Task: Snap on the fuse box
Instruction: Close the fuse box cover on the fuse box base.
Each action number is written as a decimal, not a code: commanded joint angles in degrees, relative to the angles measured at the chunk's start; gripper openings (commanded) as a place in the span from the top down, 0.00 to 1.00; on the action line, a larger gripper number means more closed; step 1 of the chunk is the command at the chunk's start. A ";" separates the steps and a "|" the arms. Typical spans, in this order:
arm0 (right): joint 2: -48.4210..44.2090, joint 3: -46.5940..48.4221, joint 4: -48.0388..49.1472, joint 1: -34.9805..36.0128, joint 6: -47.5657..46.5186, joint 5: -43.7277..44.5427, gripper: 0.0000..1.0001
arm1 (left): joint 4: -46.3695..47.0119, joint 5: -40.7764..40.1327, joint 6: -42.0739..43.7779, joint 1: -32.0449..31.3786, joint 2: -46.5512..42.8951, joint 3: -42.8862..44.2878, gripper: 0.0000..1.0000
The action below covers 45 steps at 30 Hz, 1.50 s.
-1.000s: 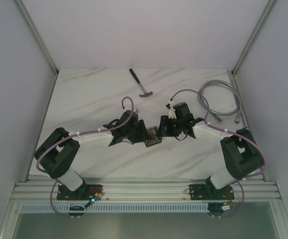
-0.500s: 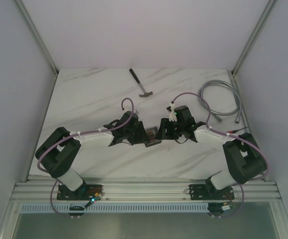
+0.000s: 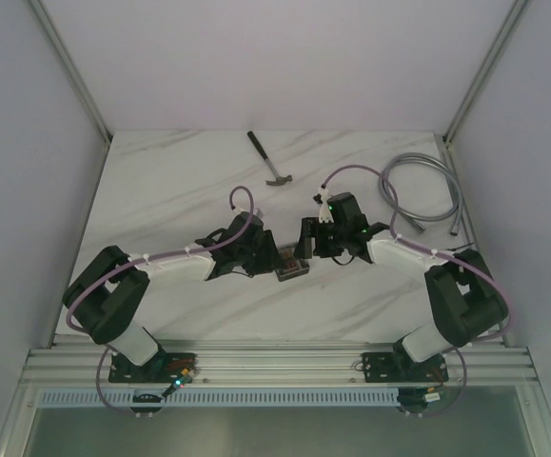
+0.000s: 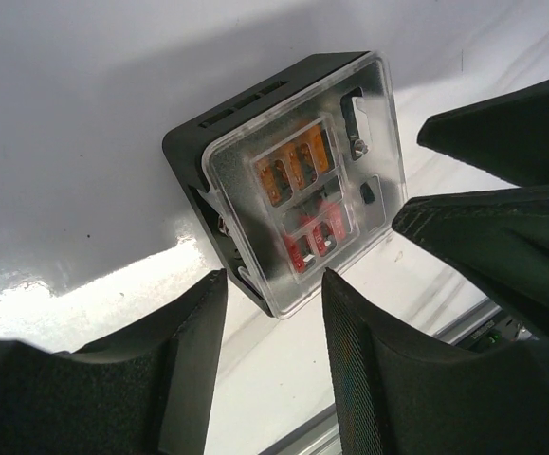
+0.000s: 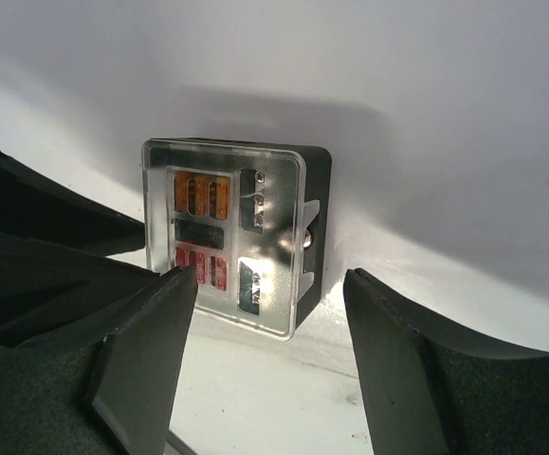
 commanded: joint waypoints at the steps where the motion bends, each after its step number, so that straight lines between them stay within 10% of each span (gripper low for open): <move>1: 0.84 2.09 -0.25 1.07 -1.64 0.13 0.31 | -1.13 -0.59 0.50 0.07 0.14 0.61 0.47; 45: 3.16 -9.17 -0.35 3.73 -0.73 -1.27 0.65 | -3.38 -1.00 0.55 -0.02 0.89 -3.65 0.61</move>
